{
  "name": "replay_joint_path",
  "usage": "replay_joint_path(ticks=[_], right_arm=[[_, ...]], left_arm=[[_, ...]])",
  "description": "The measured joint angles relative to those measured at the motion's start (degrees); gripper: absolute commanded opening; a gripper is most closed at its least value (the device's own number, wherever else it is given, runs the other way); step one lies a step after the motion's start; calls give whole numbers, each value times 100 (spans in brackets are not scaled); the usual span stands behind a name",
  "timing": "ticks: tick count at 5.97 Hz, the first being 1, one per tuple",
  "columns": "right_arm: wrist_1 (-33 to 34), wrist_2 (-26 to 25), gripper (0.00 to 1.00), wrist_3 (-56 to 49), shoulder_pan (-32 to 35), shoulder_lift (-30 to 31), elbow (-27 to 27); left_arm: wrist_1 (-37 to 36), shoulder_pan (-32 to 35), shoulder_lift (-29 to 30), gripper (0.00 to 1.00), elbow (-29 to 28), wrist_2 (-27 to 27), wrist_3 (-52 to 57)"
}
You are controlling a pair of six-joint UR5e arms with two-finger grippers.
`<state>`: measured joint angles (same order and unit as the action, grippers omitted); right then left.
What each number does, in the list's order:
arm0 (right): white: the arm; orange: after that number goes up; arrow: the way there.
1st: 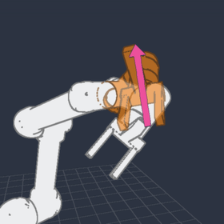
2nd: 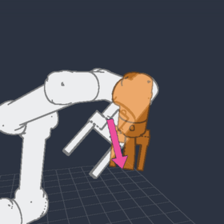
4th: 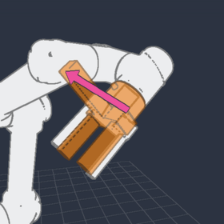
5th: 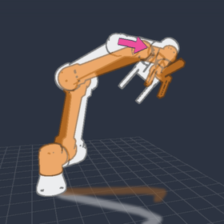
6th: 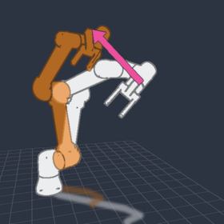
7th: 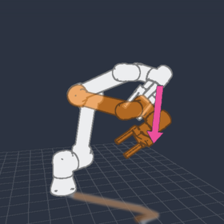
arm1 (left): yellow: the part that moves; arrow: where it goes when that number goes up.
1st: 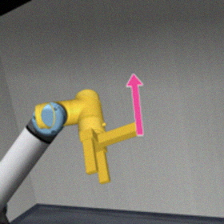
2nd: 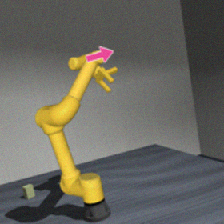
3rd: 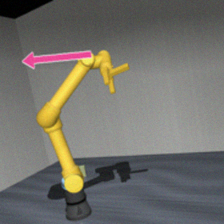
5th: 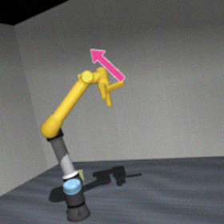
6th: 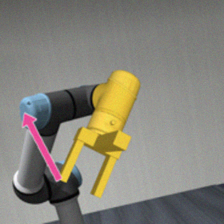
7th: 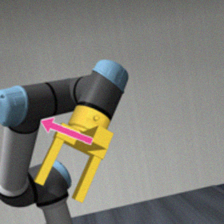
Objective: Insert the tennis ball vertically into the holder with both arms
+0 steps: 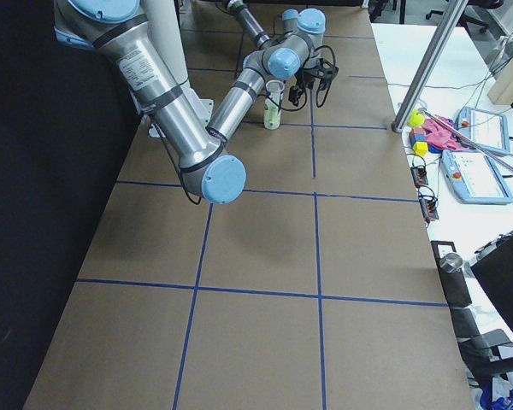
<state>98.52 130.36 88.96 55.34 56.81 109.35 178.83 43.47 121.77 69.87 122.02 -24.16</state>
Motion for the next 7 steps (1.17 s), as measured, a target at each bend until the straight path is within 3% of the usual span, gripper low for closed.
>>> replay_joint_path(ticks=[3, 7], right_arm=[[-15, -15, 100, -2272, 1024, 1016, -202], [-90, -88, 100, -6304, 2023, 1384, -1751]], left_arm=[[-1652, 911, -72, 99, -9, -39, 57], [-3819, 2186, -489, 99, -14, -49, 76]])
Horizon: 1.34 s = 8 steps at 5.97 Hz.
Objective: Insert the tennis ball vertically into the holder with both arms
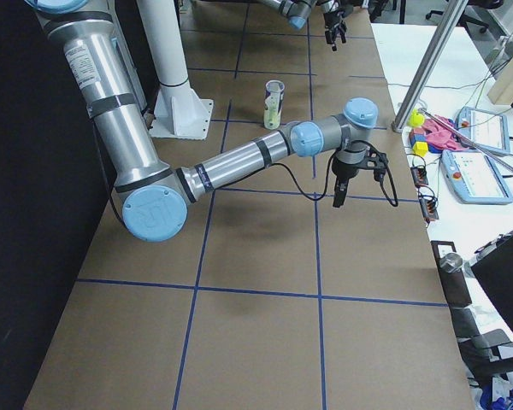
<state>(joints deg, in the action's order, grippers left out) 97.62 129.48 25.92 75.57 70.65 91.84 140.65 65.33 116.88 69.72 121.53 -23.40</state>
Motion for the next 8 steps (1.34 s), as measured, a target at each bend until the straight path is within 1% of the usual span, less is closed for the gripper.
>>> replay_joint_path(ticks=[1, 2, 3, 4, 6, 8], right_arm=[[-22, -19, 100, -980, 154, 180, -230], [-41, -23, 100, -1679, 279, 259, -412], [-47, -26, 100, -2057, 368, 292, -512], [-52, -27, 100, -2400, 466, 328, -635], [-58, -13, 100, -2941, 691, 493, -796], [-59, -1, 100, -3152, 817, 628, -808]], left_arm=[[-359, 272, -238, 99, 1, 13, -4], [-896, 541, -373, 99, -10, 18, 27], [-1526, 853, -408, 100, -25, 23, 310], [-1983, 1197, -436, 99, -40, 27, 705], [-2378, 1873, -672, 100, -141, 130, 1411], [-2652, 2085, -1071, 100, -262, 825, 2299]])
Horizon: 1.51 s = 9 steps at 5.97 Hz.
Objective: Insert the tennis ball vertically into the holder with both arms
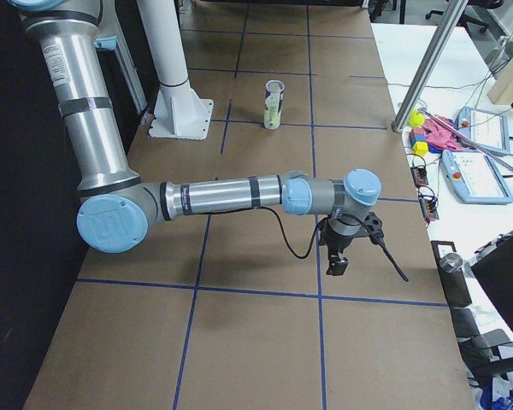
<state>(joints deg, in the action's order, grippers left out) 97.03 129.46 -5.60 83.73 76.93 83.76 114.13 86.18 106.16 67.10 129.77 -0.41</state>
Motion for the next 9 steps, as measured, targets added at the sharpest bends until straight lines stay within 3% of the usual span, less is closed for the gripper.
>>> replay_joint_path(ticks=[2, 5, 8, 9], right_arm=[[-6, 0, 100, -95, 80, 160, 33], [-5, -2, 100, -319, 186, 575, 259], [-2, -23, 100, -335, 188, 668, 240], [-6, -20, 100, -403, 203, 715, 263]], left_arm=[[-142, 38, -403, 100, 300, 165, 14], [-598, 57, -627, 99, 1011, 165, -825], [-2203, -9, -1245, 100, 2706, 270, -621], [-2381, -32, -1337, 100, 2903, 257, -545]])
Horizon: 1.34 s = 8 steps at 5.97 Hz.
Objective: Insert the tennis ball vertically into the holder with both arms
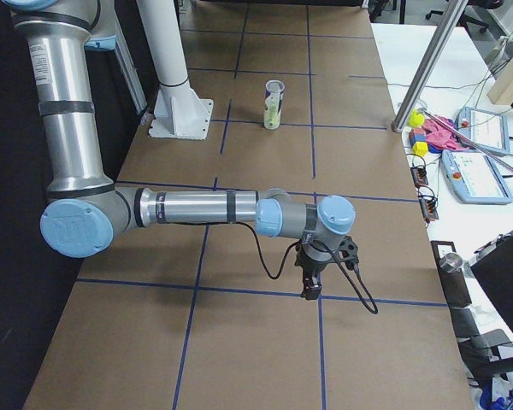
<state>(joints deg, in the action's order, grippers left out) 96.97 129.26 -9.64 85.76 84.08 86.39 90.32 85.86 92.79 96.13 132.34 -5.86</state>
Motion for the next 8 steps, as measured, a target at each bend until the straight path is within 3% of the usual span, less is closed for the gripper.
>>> replay_joint_path(ticks=[8], right_arm=[[6, 337, 100, -480, 213, 414, 350]], left_arm=[[-1, -70, -80, 100, -542, 42, 390]])
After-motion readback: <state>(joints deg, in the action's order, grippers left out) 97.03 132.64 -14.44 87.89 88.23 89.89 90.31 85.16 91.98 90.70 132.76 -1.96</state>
